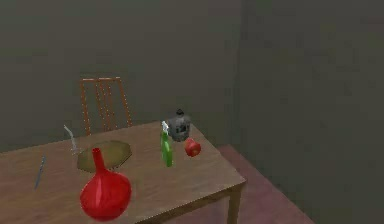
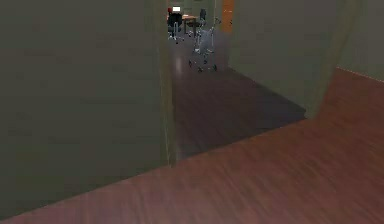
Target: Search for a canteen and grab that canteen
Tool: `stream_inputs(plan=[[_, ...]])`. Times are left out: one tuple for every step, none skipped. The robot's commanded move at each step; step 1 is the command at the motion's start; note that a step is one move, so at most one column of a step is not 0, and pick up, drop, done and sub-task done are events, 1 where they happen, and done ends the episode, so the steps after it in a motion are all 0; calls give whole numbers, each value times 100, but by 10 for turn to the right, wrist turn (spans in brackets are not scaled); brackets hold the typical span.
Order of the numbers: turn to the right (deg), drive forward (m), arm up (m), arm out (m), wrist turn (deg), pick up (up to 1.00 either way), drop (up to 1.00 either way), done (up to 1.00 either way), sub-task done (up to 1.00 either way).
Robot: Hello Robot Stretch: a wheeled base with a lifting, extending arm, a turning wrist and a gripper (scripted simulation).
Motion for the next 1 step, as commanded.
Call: stream_inputs(plan=[[180,0,0,0,0,0,0,0,0]])
